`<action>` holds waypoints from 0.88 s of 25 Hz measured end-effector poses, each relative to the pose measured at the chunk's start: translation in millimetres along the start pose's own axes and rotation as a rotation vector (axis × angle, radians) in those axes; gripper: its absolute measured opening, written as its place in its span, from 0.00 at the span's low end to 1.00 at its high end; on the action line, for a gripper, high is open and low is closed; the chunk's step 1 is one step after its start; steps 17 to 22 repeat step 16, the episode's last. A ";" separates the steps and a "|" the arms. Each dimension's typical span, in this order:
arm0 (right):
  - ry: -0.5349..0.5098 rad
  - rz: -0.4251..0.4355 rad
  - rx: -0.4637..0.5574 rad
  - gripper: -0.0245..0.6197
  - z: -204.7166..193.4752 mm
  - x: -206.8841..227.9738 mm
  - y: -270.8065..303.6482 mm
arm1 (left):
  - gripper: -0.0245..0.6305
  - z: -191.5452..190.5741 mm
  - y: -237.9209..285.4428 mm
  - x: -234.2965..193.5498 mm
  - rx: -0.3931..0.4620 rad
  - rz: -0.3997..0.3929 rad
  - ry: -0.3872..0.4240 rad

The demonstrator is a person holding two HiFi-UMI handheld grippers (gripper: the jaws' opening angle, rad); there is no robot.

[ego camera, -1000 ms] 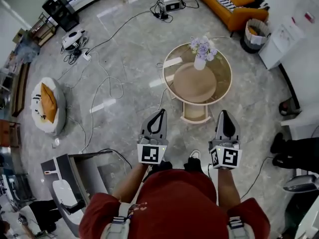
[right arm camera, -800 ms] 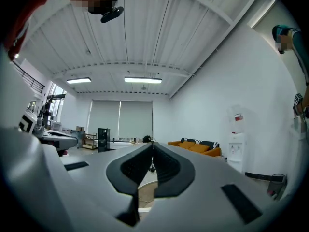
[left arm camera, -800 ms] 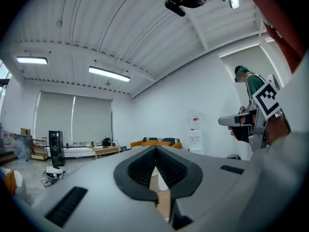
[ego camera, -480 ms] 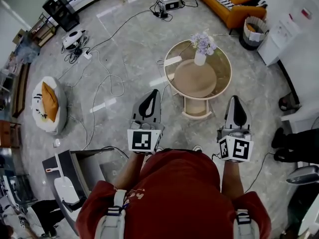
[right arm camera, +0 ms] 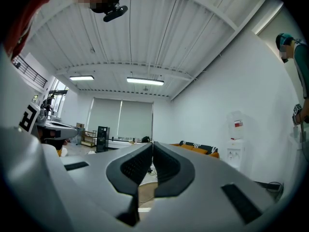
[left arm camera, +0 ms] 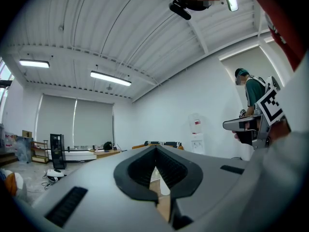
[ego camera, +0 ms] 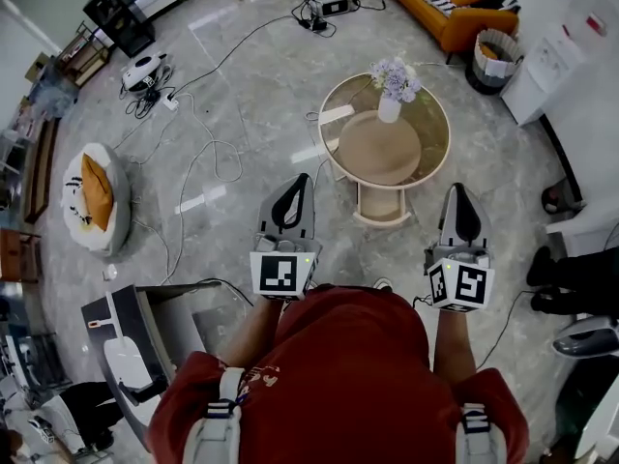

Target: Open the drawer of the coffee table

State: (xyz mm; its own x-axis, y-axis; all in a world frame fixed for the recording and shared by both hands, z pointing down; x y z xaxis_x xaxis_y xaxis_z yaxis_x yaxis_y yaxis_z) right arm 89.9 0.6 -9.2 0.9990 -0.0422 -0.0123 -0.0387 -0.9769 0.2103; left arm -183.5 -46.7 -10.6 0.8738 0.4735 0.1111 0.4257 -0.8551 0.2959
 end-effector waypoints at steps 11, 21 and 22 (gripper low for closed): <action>0.005 0.013 -0.015 0.07 -9.5 10.6 1.3 | 0.06 -8.4 2.9 12.2 -0.027 0.009 0.018; 0.015 0.006 -0.016 0.07 -11.7 19.4 0.2 | 0.06 -8.9 5.9 21.5 -0.027 0.004 0.036; 0.015 0.006 -0.016 0.07 -11.7 19.4 0.2 | 0.06 -8.9 5.9 21.5 -0.027 0.004 0.036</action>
Point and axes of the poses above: the fingertips, and each gripper's own axes: y forward along the fingers, x to its right, z out of its top, the point moved 3 cm from there along -y, backward along the fingers, and after that the axes turned 14 degrees about -x, right-handed, at the moved point
